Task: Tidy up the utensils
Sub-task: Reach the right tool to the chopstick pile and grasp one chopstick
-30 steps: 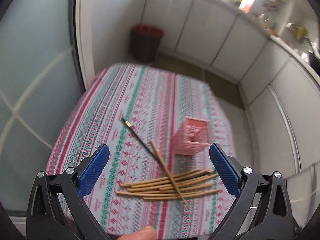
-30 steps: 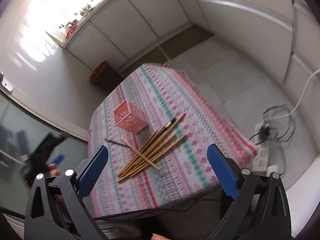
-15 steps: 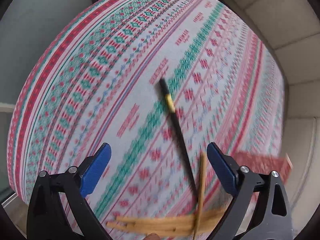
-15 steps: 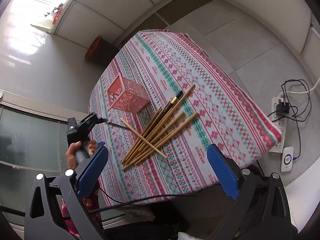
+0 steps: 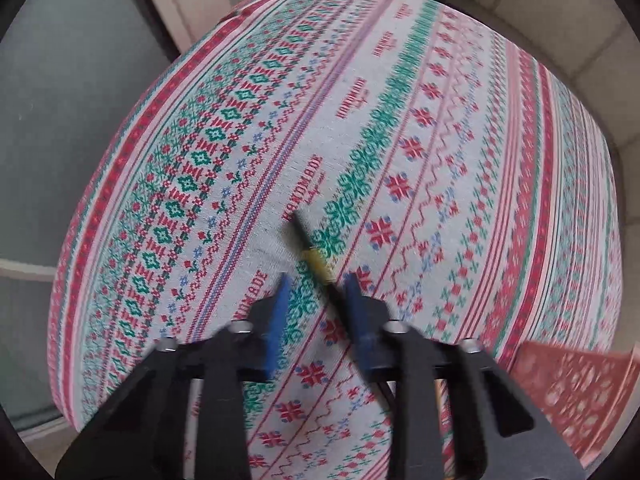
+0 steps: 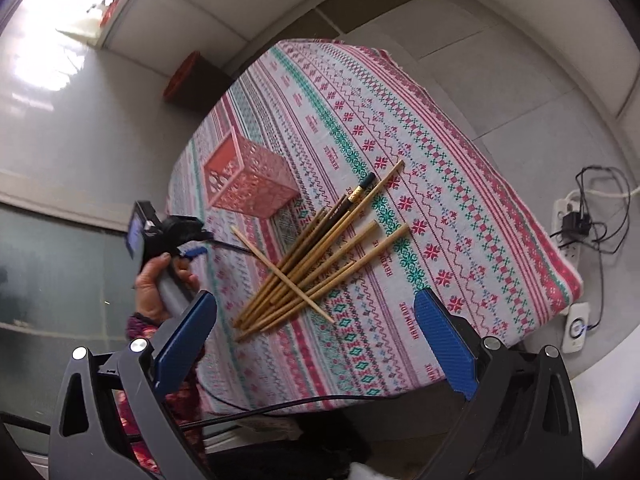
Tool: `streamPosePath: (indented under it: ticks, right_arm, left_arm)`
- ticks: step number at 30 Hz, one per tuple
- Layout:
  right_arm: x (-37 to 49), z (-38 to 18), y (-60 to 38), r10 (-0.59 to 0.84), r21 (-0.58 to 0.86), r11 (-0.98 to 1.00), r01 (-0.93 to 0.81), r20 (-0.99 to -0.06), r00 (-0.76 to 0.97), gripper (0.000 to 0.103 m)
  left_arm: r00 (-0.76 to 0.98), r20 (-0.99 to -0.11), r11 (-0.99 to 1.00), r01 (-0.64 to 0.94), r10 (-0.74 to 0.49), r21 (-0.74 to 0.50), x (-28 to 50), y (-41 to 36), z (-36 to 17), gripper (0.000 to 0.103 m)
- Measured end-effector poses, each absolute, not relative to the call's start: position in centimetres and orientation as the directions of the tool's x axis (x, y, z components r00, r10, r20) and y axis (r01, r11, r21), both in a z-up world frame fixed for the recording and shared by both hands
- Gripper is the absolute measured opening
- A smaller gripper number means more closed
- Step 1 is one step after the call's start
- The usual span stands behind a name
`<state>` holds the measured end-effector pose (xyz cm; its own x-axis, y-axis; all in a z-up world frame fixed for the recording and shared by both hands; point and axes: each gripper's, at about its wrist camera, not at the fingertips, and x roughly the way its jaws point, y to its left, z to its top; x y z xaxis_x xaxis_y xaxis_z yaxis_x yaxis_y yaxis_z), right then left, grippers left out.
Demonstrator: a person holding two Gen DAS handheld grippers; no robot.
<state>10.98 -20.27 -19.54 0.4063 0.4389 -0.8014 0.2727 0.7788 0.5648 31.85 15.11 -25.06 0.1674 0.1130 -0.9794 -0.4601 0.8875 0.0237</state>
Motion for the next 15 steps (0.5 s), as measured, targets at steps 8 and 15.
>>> streamPosePath:
  ticks: [8,15]
  right_arm:
    - [12.4,-18.7,-13.2,0.371,0.431,0.901,0.053,-0.829,0.419,0.096]
    - [17.1,-18.4,0.8,0.219,0.081,0.941,-0.327,-0.885,0.411,0.096]
  left_arm:
    - [0.283,-0.956,0.929,-0.368,0.073,-0.038,26.0,16.6,-20.7,0.006]
    - [0.485,-0.874,0.931,-0.336,0.043,-0.141,18.3,21.0,-11.2,0.006]
